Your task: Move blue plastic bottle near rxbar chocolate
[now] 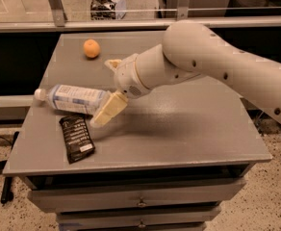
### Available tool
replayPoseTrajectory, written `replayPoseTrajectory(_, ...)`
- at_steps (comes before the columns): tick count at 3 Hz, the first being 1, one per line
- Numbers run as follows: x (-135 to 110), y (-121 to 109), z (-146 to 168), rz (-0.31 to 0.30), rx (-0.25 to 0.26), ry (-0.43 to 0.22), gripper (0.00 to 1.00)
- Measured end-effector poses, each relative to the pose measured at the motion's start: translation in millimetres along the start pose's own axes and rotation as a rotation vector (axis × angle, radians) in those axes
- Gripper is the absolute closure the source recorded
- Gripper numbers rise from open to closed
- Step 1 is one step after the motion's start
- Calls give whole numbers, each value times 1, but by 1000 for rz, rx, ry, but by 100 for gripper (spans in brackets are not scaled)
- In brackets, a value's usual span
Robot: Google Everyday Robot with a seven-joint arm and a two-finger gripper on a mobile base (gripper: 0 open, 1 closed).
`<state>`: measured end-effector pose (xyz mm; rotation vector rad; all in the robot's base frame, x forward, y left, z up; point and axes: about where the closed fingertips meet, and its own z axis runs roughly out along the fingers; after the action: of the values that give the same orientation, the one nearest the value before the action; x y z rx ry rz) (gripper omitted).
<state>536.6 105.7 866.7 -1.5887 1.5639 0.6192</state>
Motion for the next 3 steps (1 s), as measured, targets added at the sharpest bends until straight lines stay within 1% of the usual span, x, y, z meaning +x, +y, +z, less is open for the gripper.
replayPoseTrajectory(1,30,-20,-35,20,15,-4,0)
replayPoseTrajectory(2,65,-49,-96,27,70,13,0)
replayPoseTrajectory(3,94,-68,-159,53,140,58,0)
